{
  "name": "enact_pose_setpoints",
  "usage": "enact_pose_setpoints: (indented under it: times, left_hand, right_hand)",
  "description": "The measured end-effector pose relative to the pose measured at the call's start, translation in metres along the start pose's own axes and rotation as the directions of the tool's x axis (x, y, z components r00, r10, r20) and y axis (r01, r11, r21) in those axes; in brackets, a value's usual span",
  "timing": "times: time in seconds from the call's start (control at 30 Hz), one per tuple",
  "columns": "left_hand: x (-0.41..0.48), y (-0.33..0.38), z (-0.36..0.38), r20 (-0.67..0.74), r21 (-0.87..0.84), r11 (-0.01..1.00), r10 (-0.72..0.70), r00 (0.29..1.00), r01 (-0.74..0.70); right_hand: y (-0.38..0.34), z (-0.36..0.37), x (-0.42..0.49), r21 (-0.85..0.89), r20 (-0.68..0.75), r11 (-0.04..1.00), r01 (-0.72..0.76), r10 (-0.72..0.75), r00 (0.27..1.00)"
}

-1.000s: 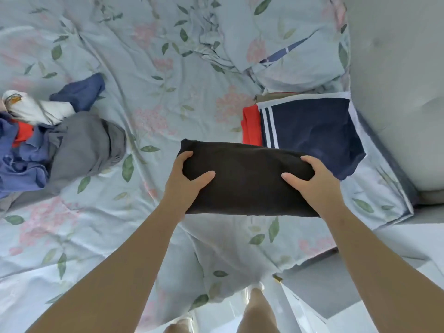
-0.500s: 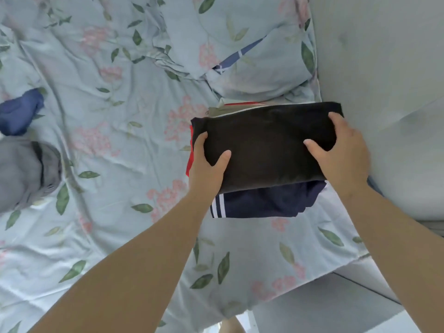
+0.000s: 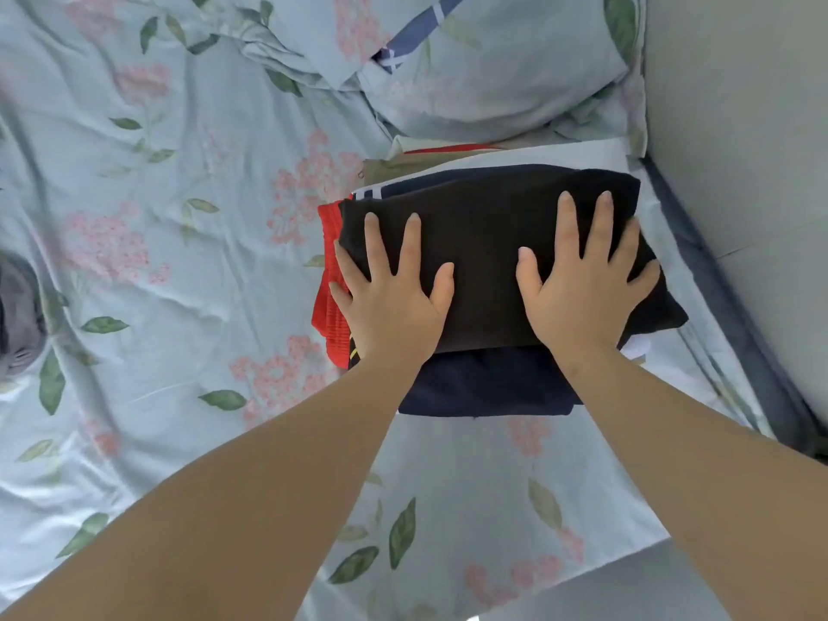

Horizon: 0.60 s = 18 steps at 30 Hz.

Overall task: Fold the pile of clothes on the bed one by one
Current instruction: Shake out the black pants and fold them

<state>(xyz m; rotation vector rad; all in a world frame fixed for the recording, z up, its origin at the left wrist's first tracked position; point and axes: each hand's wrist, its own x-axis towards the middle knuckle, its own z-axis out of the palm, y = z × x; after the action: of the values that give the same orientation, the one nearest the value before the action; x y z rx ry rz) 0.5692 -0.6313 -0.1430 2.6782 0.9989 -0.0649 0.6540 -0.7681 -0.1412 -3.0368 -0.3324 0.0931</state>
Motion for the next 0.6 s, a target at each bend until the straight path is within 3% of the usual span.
enact_pose_setpoints:
  times: [0.23,0.6]
  left_hand:
    - [0.052,0.006,0.017,-0.022,-0.016,1.000,-0.026,0.999,0.025]
    - [0.053,0.005,0.018,-0.049,-0.019,1.000,-0.002,0.999,0.001]
  right_hand:
    - [-0.014,0.020,0.050,0.076,-0.044,0.997,-0.014,0.018,0.999]
    - [-0.013,0.024,0.050,0.111,-0.057,0.994,-0.013,0.019,0.998]
